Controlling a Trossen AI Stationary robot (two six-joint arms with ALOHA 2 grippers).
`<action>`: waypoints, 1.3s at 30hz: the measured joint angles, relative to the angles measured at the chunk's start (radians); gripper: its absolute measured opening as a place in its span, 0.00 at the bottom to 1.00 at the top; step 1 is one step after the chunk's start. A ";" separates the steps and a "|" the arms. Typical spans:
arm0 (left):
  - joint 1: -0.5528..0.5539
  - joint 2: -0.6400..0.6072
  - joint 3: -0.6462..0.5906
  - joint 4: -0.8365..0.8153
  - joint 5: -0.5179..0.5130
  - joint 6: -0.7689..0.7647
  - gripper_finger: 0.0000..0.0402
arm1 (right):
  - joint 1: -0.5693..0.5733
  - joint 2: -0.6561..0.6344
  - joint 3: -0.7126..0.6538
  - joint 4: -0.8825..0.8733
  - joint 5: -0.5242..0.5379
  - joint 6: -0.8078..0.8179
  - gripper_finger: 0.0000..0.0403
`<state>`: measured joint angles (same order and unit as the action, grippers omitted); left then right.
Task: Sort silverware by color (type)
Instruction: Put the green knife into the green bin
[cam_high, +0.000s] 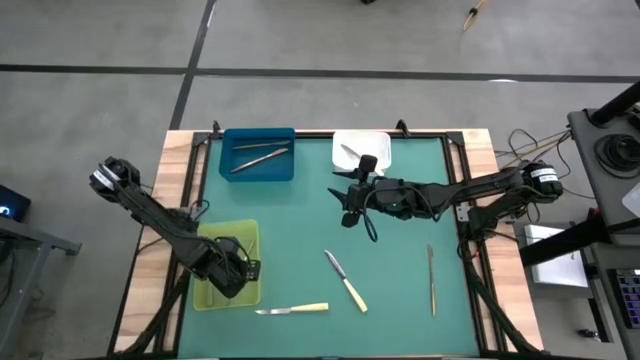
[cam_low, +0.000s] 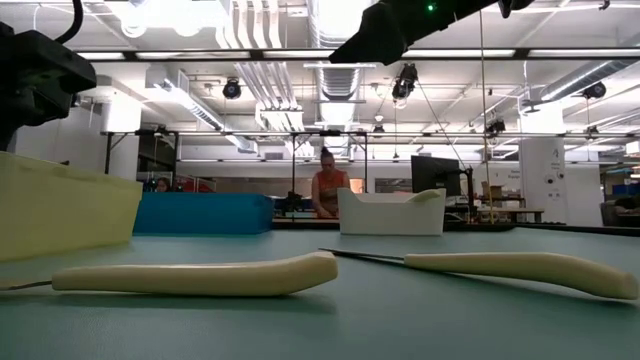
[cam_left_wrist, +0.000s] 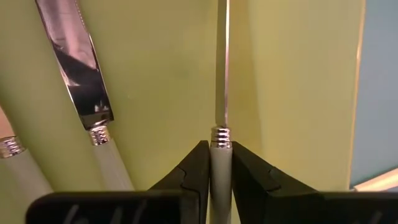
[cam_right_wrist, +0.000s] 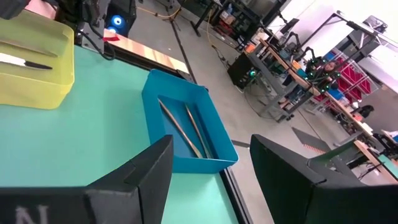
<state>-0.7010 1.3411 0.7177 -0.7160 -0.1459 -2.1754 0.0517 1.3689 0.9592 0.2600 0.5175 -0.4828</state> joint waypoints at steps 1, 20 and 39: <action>0.000 0.000 0.000 0.002 0.000 0.000 0.10 | 0.000 0.000 0.000 0.000 0.000 0.000 0.51; 0.000 -0.016 0.003 0.026 0.000 0.027 0.23 | 0.000 0.000 0.000 -0.001 0.000 0.000 0.51; 0.051 -0.164 -0.013 -0.018 -0.151 0.502 0.02 | 0.000 0.000 0.000 0.000 0.000 0.000 0.51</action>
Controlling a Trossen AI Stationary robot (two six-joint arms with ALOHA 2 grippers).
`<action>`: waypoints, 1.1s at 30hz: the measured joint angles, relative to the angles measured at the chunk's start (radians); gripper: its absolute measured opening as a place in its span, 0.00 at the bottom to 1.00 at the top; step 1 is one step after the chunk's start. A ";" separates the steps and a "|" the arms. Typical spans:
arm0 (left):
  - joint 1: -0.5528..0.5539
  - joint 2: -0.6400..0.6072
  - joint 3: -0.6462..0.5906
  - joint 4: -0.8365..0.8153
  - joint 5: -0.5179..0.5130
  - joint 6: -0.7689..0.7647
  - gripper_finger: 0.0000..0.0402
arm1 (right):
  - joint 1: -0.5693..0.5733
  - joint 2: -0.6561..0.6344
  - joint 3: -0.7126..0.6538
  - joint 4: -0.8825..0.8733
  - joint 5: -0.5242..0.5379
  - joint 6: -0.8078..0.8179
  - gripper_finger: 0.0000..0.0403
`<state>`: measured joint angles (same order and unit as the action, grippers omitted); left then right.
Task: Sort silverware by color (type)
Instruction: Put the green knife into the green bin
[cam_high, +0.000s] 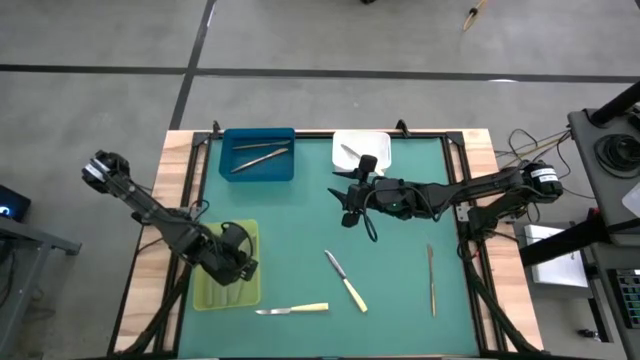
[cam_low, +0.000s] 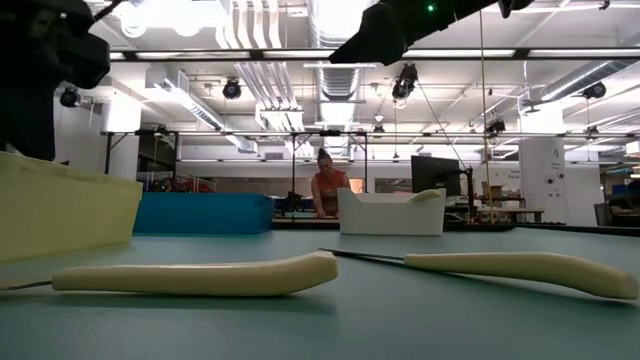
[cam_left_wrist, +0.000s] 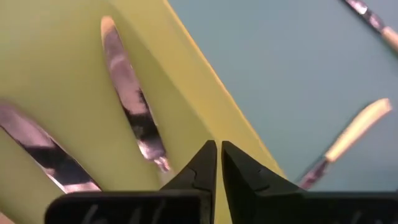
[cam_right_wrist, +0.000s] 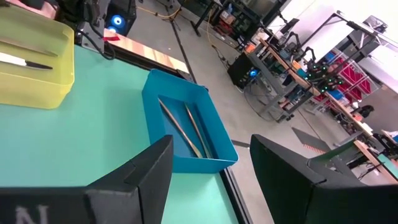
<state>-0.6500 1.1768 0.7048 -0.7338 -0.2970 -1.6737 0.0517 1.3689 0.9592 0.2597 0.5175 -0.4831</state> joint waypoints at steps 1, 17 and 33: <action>0.008 -0.001 -0.007 0.000 0.000 0.030 0.01 | 0.000 0.000 0.000 0.000 0.000 0.000 0.51; 0.068 -0.001 -0.136 0.046 -0.051 0.378 0.00 | 0.000 0.000 0.000 0.007 0.000 0.001 0.51; 0.068 -0.001 -0.225 0.193 -0.194 0.688 0.00 | 0.000 0.000 0.000 0.006 0.000 -0.005 0.51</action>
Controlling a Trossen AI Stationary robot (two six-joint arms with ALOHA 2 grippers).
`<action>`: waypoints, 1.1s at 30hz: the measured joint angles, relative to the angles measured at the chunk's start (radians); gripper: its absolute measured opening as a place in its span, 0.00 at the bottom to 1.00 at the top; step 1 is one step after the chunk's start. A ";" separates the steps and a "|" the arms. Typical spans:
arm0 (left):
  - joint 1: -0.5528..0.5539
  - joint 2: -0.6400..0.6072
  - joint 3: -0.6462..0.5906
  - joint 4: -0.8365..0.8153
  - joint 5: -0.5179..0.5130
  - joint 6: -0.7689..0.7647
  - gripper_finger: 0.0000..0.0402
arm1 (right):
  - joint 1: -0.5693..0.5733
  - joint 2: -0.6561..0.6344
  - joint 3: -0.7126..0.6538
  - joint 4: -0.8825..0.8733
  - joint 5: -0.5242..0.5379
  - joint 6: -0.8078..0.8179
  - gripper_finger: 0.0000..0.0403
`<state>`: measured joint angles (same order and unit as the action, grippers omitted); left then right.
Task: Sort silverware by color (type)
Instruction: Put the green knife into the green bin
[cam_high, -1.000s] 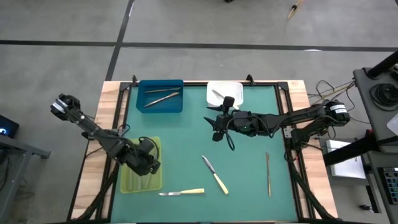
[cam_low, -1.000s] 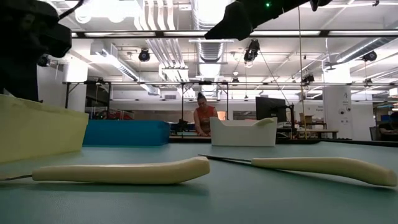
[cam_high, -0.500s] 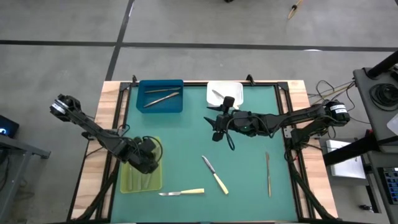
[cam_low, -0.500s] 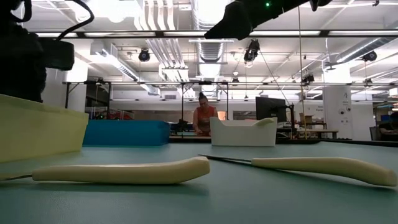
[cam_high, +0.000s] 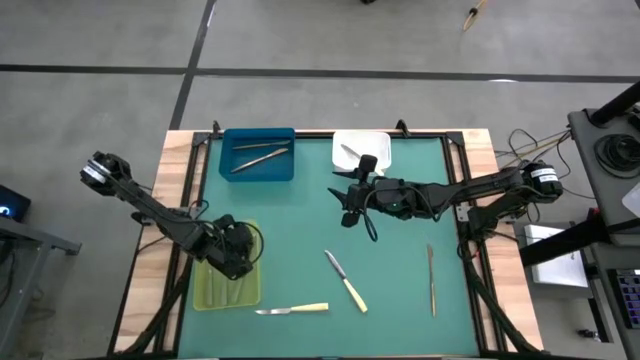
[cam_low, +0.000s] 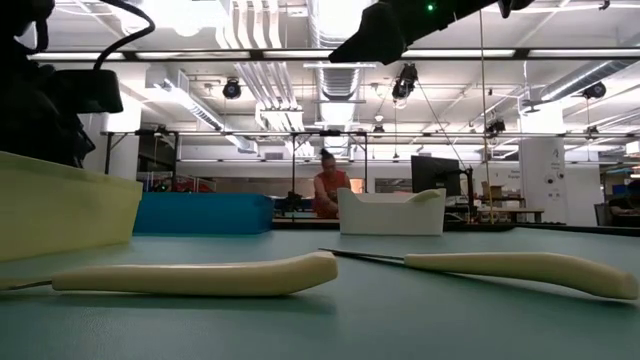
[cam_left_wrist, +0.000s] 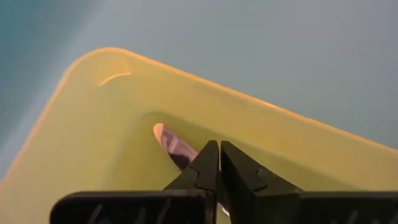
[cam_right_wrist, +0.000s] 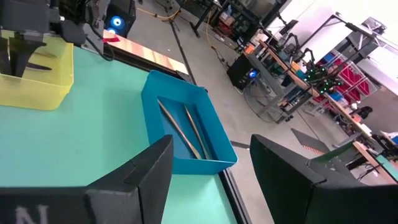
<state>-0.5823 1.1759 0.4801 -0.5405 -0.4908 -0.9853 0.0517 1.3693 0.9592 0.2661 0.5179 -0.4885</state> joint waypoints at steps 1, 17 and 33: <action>0.000 0.000 -0.011 0.021 0.000 0.004 0.00 | 0.000 0.000 0.000 0.000 0.000 0.000 0.51; 0.000 0.001 -0.065 0.040 -0.004 -0.064 0.00 | -0.007 0.000 0.000 -0.003 0.000 0.000 0.51; 0.000 0.001 -0.092 0.089 -0.034 -0.072 0.00 | -0.016 0.000 0.000 -0.026 0.000 0.009 0.51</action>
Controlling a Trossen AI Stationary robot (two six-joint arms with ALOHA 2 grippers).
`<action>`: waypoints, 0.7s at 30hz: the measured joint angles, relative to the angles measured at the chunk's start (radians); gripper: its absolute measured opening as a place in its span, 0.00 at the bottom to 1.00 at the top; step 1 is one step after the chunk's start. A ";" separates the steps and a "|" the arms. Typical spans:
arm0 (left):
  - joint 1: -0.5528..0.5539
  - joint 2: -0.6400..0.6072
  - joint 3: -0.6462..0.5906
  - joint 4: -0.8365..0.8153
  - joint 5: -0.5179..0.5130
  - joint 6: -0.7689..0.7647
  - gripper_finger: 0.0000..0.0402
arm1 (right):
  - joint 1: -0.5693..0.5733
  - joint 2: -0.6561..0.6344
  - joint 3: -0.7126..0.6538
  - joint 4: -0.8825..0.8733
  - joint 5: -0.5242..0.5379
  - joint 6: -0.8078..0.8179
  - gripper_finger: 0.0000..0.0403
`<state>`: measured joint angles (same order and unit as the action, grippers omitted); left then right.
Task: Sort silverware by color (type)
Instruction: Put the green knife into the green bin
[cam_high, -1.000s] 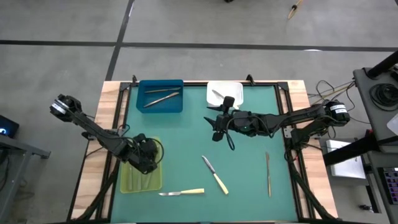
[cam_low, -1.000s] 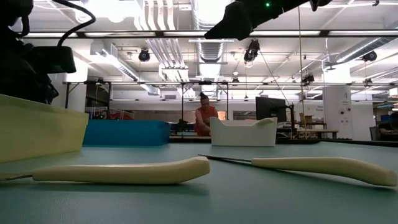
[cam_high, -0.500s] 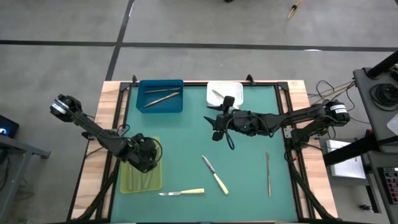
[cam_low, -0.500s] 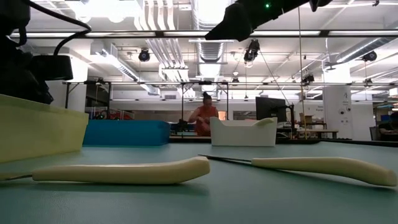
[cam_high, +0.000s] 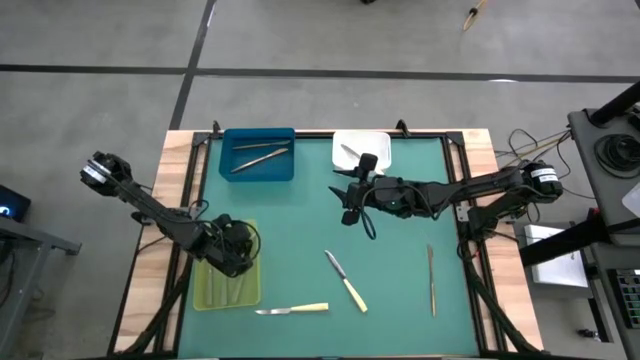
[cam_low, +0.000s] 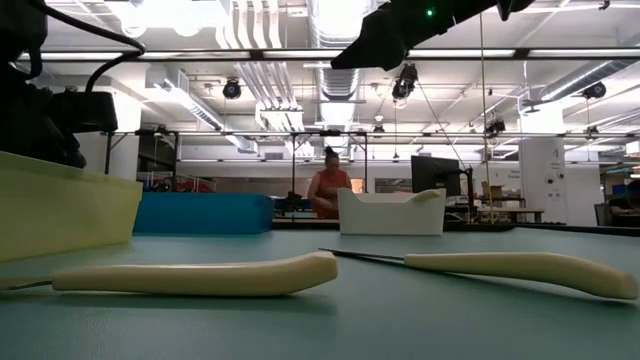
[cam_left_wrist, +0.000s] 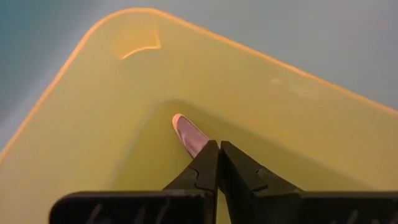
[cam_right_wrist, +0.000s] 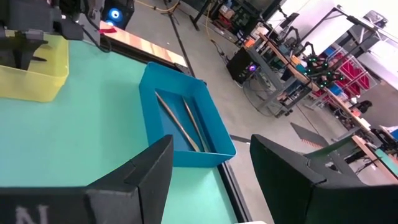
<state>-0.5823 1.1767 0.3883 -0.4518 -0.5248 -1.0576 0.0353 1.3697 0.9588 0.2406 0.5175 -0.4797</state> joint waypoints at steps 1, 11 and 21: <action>0.000 0.000 -0.003 0.001 -0.001 0.001 0.00 | 0.000 0.000 0.000 0.000 0.000 0.000 0.51; 0.000 0.000 -0.012 0.006 -0.015 -0.002 0.00 | -0.001 0.000 0.000 0.001 0.000 0.000 0.51; 0.000 0.000 -0.017 0.005 -0.017 -0.001 0.00 | -0.001 0.000 0.000 0.001 0.000 0.000 0.51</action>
<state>-0.5827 1.1767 0.3711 -0.4467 -0.5415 -1.0584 0.0341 1.3697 0.9588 0.2413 0.5175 -0.4793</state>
